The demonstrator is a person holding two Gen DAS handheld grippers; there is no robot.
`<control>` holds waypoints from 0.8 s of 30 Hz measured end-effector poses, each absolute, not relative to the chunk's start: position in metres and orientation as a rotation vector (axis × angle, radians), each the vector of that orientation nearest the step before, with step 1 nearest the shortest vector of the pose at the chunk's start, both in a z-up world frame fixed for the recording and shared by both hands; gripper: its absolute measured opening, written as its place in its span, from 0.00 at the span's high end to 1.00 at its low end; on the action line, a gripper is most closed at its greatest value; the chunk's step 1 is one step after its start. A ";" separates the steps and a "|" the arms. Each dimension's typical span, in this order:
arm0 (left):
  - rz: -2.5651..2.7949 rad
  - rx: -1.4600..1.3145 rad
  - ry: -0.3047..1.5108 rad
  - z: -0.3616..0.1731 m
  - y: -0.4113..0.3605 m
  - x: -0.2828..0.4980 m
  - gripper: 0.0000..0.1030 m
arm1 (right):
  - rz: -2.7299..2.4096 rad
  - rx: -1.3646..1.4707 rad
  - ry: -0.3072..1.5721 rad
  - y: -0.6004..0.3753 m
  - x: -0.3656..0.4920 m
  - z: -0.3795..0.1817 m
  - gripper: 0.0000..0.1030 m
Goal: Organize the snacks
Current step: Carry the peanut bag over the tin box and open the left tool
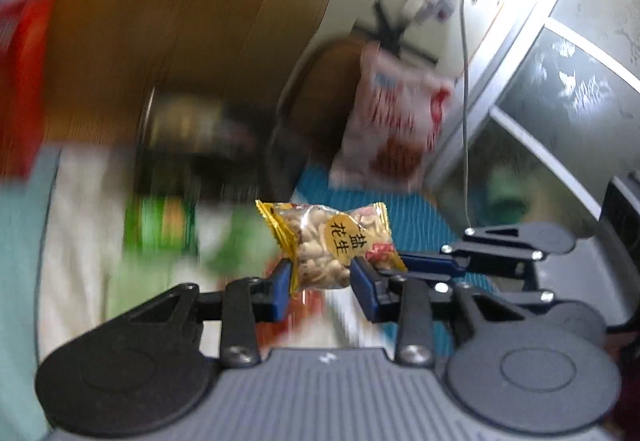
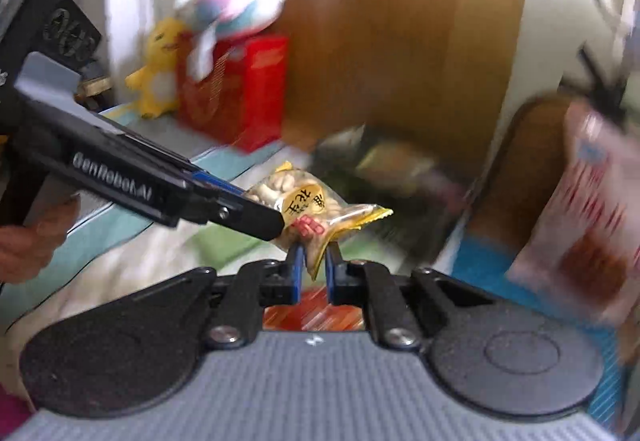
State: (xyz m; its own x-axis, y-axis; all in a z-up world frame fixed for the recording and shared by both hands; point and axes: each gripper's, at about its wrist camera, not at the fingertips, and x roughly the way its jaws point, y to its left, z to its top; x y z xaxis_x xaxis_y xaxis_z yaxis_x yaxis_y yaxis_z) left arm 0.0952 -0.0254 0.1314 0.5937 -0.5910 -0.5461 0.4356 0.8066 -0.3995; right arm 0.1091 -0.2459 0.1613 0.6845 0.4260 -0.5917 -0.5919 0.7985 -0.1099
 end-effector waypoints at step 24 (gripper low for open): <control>-0.415 -0.198 0.805 0.099 -0.031 0.254 0.46 | 0.547 -0.163 0.649 -0.281 0.210 0.101 0.63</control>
